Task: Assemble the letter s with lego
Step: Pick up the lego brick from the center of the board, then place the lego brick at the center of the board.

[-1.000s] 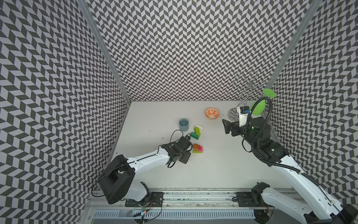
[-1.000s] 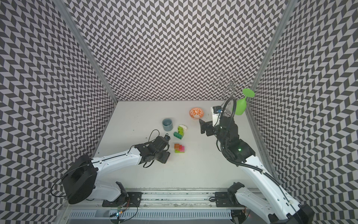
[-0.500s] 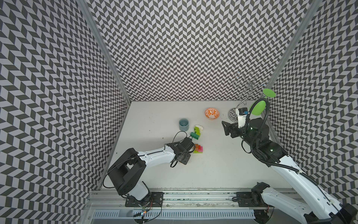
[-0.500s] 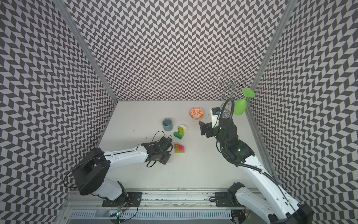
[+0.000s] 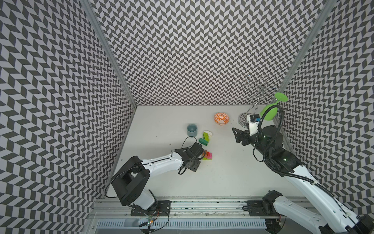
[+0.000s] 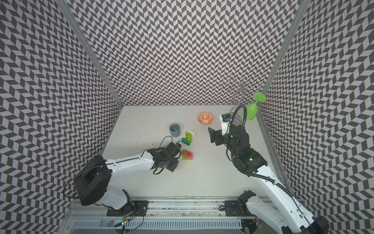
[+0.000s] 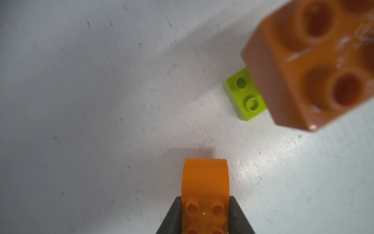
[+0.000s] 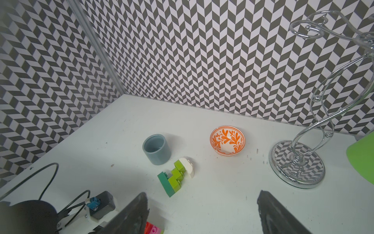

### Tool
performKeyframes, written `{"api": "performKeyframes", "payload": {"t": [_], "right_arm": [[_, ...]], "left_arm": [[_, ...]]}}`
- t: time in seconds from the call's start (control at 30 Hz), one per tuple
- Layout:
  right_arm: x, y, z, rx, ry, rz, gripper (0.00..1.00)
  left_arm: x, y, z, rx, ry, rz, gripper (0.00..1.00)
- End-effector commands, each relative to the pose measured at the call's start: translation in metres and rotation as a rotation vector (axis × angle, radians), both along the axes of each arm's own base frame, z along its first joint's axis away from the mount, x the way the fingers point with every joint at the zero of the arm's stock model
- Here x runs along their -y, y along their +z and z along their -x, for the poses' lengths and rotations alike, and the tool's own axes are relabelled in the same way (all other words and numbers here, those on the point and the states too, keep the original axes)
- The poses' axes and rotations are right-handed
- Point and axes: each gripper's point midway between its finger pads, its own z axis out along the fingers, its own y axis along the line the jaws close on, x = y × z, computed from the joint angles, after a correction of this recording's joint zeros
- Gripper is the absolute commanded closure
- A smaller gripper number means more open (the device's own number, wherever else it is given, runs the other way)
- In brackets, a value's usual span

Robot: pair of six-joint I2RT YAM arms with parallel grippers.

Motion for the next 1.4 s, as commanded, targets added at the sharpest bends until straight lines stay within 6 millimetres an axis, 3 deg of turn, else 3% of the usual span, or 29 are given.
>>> {"api": "performKeyframes", "payload": {"t": [0.0, 0.2, 0.3, 0.43, 0.57, 0.77, 0.93, 1.03, 1.2, 1.37], "right_arm": [[-0.012, 0.026, 0.012, 0.13, 0.095, -0.045, 0.16], [-0.022, 0.035, 0.035, 0.271, 0.223, -0.034, 0.27], [-0.025, 0.042, 0.053, 0.378, 0.286, -0.015, 0.29], [-0.023, 0.047, 0.072, 0.483, 0.326, 0.001, 0.25], [-0.023, 0.046, 0.077, 0.49, 0.344, 0.026, 0.23], [-0.025, 0.042, 0.084, 0.49, 0.379, 0.038, 0.23], [-0.029, 0.035, 0.09, 0.489, 0.417, 0.035, 0.23], [-0.031, 0.03, 0.093, 0.487, 0.437, 0.04, 0.23], [-0.036, 0.021, 0.097, 0.484, 0.48, 0.05, 0.2], [-0.039, 0.017, 0.099, 0.486, 0.505, 0.054, 0.16]], "left_arm": [[0.005, 0.029, -0.002, 0.049, -0.019, 0.022, 0.77], [0.018, 0.061, 0.006, 0.101, -0.101, 0.052, 0.78], [0.032, 0.069, 0.019, 0.121, -0.238, 0.032, 0.76], [0.052, 0.061, 0.048, 0.122, -0.488, -0.025, 0.69], [0.072, 0.046, 0.073, 0.144, -0.755, -0.097, 0.7], [0.086, 0.014, 0.09, 0.082, -0.961, -0.157, 0.72], [0.082, -0.013, 0.095, 0.025, -1.038, -0.215, 0.72], [0.08, -0.019, 0.097, 0.011, -1.058, -0.224, 0.69], [0.078, -0.02, 0.098, 0.009, -1.064, -0.226, 0.6], [0.077, -0.009, 0.094, 0.046, -1.048, -0.224, 0.53]]}}
